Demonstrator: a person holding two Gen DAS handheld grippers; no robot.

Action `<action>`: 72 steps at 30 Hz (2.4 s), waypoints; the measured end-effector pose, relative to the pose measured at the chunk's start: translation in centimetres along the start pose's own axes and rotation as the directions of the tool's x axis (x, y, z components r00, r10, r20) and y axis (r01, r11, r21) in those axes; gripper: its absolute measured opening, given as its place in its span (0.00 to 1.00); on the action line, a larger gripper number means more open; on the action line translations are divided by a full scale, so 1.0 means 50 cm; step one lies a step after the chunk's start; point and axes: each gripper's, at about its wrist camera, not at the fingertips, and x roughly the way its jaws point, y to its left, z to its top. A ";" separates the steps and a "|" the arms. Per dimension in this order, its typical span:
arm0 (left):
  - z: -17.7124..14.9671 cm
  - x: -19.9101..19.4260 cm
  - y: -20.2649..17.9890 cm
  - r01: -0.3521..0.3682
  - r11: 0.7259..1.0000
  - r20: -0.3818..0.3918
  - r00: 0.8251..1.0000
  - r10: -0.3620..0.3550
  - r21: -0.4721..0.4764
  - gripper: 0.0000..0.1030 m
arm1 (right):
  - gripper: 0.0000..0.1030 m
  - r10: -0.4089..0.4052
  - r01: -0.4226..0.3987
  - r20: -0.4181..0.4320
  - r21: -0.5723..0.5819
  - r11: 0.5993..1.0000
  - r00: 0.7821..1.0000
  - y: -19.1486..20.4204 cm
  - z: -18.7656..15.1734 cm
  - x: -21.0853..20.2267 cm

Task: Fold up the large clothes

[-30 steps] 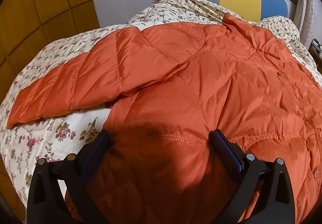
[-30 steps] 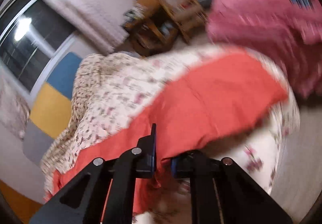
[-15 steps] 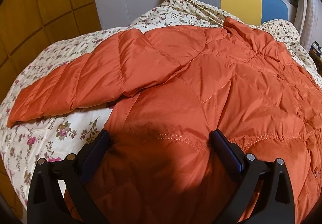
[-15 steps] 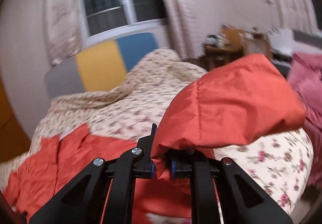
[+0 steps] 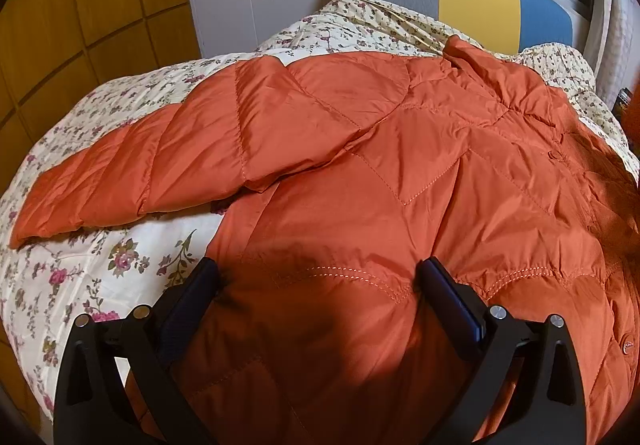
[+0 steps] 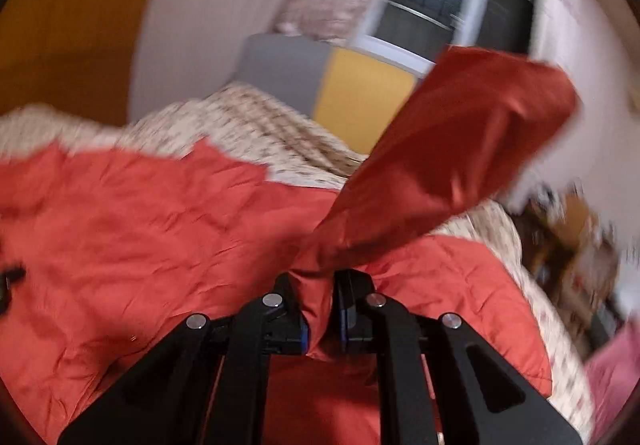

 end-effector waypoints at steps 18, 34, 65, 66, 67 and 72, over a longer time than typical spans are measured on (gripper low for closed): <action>-0.003 -0.001 -0.001 -0.001 1.000 0.007 1.000 0.001 -0.006 0.97 | 0.14 0.177 -0.216 -0.138 -0.369 0.904 0.975 0.237 -0.072 0.150; 0.164 -0.012 -0.170 0.055 0.992 0.116 0.991 -0.068 0.109 0.97 | 0.44 0.189 -0.145 -0.059 0.440 0.887 0.980 -0.164 -0.064 0.004; 0.135 0.124 -0.186 0.036 0.992 -0.022 0.999 -0.033 0.124 0.97 | 0.47 0.131 0.126 -0.352 0.619 0.775 0.927 -0.254 -0.184 0.229; 0.135 0.126 -0.186 0.041 0.992 -0.026 0.999 -0.038 0.120 0.97 | 0.47 0.110 0.140 -0.365 0.593 0.793 0.925 -0.246 -0.178 0.234; 0.135 0.127 -0.186 0.045 0.992 -0.029 0.999 -0.041 0.119 0.97 | 0.47 0.076 0.162 -0.382 0.552 0.818 0.921 -0.231 -0.172 0.239; 0.136 0.123 -0.191 0.033 0.991 -0.031 0.999 -0.030 0.126 0.97 | 0.48 0.044 0.180 -0.385 0.527 0.831 0.922 -0.221 -0.174 0.236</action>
